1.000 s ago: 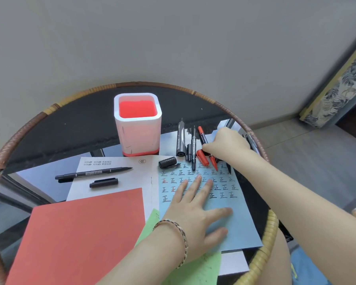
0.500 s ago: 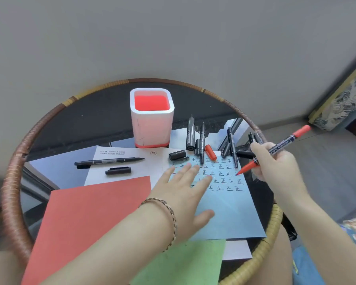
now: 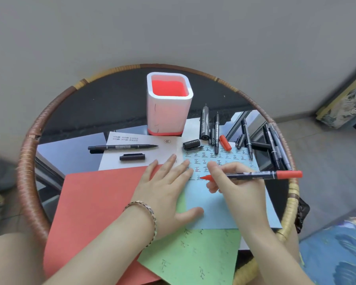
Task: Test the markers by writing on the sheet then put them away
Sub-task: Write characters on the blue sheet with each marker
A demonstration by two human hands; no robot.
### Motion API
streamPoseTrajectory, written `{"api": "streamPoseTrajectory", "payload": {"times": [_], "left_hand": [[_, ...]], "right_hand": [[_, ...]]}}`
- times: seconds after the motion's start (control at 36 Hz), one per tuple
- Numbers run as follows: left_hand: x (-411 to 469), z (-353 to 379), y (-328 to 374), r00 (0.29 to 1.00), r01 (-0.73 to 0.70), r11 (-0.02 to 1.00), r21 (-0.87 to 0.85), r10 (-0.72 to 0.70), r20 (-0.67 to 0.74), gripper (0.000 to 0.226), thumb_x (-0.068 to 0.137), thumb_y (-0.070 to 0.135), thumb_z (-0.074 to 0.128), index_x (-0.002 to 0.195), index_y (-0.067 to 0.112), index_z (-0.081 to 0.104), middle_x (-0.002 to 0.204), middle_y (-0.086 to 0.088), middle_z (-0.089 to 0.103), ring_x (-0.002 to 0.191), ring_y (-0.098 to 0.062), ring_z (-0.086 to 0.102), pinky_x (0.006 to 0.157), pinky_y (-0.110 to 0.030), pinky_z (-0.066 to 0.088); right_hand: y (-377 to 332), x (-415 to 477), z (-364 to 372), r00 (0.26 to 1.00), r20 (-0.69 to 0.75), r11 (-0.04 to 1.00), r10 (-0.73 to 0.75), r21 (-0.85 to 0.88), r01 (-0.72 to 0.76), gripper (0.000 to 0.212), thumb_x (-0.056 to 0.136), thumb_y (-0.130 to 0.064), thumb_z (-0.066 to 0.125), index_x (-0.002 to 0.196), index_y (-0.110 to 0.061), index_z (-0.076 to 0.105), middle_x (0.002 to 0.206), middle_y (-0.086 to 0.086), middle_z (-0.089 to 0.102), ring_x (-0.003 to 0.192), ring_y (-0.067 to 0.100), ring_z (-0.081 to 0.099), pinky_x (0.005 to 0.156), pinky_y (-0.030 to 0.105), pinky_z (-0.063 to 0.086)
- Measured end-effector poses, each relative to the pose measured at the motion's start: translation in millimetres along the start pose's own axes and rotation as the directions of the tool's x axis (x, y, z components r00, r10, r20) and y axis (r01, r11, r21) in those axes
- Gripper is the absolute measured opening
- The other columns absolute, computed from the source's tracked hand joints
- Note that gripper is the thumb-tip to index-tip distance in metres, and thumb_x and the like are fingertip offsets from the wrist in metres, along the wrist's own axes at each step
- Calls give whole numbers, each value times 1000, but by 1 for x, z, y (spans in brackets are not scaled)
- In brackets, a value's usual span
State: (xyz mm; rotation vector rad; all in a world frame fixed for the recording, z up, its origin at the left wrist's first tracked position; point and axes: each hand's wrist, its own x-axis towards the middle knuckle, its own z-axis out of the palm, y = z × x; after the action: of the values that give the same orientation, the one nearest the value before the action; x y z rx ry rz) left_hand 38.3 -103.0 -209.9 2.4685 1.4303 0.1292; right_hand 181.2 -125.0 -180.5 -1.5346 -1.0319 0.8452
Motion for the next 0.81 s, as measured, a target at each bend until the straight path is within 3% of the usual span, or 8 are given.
{"api": "streamPoseTrajectory", "payload": {"times": [0.14,0.36,0.53,0.81], "left_hand": [[-1,-1,-2,998,57,998,-23,-57,-27,101,54,82,11,143,36,1,150,27,-10,133,-2,-29,107,-33,-21],[0,1,-5,997,64,998,-30,-65,-40,101,52,82,10,142,38,-1,150,27,-9,135,-4,-25,108,-37,-19],[-1,0,-6,998,49,999,-21,-50,-40,100,53,81,8,142,38,-1,150,25,-10,136,-5,-23,105,-35,-22],[0,-1,-7,998,49,998,-37,-51,-40,99,53,80,10,142,38,2,151,25,-8,137,-5,-21,105,-33,-21]], "right_hand": [[7,5,14,999,-44,999,21,-26,-22,34,79,-25,69,55,-6,53,38,0,58,38,7,53,48,9,40],[24,4,22,993,-116,993,-30,-119,17,35,79,-19,66,50,-9,52,38,-2,58,40,6,52,52,14,42],[23,4,23,993,-99,990,-66,-135,52,32,79,-14,65,52,-2,52,35,-5,55,38,-1,53,50,7,39],[24,3,25,994,-56,985,-95,-151,86,32,79,-11,66,52,-1,51,36,-5,55,38,-3,53,50,7,39]]}}
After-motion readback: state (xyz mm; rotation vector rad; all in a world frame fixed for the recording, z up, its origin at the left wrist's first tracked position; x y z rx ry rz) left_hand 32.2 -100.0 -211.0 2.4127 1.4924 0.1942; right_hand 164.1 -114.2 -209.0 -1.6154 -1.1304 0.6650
